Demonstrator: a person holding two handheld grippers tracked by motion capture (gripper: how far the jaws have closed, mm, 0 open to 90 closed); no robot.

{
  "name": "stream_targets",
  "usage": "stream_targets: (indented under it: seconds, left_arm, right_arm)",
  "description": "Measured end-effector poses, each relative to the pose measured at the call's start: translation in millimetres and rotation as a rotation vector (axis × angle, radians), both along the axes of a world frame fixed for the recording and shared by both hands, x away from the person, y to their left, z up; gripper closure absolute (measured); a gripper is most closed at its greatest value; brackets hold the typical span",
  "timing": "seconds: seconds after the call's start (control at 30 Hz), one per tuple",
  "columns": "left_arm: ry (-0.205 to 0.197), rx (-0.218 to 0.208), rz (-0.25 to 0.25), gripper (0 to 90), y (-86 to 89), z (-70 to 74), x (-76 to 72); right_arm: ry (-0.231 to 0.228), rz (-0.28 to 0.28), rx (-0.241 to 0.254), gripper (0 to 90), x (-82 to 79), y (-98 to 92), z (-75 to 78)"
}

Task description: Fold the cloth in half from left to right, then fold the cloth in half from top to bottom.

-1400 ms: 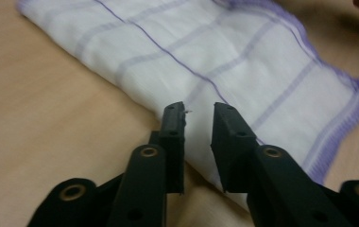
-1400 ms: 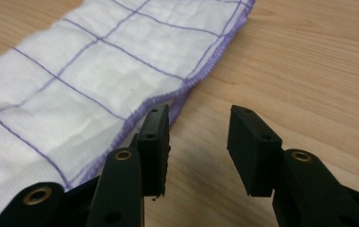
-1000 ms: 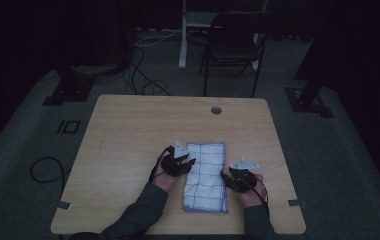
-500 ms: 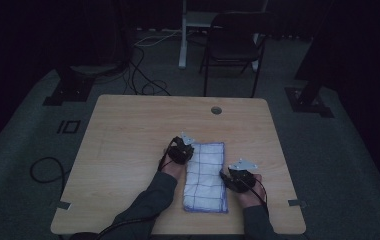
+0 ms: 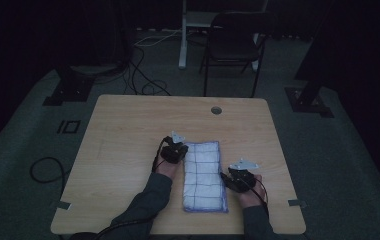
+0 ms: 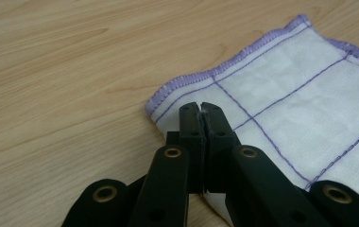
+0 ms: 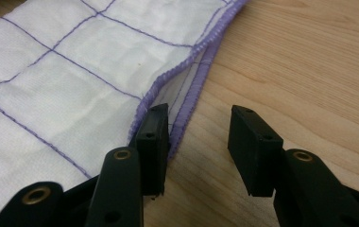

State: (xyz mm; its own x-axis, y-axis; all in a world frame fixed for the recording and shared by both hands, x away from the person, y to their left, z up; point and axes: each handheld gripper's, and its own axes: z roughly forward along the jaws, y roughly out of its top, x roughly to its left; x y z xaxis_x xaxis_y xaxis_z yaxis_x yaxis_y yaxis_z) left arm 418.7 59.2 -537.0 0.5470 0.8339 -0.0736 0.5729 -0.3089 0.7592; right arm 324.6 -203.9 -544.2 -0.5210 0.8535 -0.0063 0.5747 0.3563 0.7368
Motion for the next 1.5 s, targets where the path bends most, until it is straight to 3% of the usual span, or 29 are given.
stream_targets:
  seconds: [0.07, 0.27, 0.63, 0.9, 1.03, 1.13, 1.27, 1.5]
  left_arm:
    - [0.005, -0.023, 0.025, 89.2, 5.3, 0.8, -0.6]
    - [0.011, -0.012, 0.022, 87.7, 8.5, -1.6, 0.4]
    - [0.028, -0.064, 0.048, 62.5, 11.9, 2.8, 9.2]
    - [0.115, -0.121, 0.079, 54.2, 16.8, -4.0, 23.5]
    - [0.138, -0.132, 0.059, 52.5, 15.5, -2.9, 26.9]
    - [0.161, -0.141, 0.034, 52.0, 11.9, -1.8, 28.6]
    - [0.173, -0.119, 0.05, 53.8, 6.4, 0.2, 29.5]
    - [0.198, -0.112, 0.067, 77.2, 11.3, 0.4, 37.7]
  right_arm:
    - [0.0, -0.002, 0.001, 58.9, 0.0, -0.1, -0.1]
    - [0.002, -0.007, 0.006, 59.0, 0.0, 0.1, -0.3]
    - [0.0, -0.006, 0.004, 59.0, -0.3, 0.3, -0.3]
    - [0.0, -0.005, 0.004, 59.0, -0.2, 0.3, -0.3]
    - [-0.001, -0.005, 0.003, 59.0, -0.4, 0.4, -0.3]
    - [-0.001, -0.006, 0.003, 59.0, -0.5, 0.5, -0.3]
    - [-0.001, -0.007, 0.003, 58.9, -0.7, 0.5, -0.3]
    - [0.012, -0.006, 0.017, 58.1, 1.0, -1.5, 0.1]
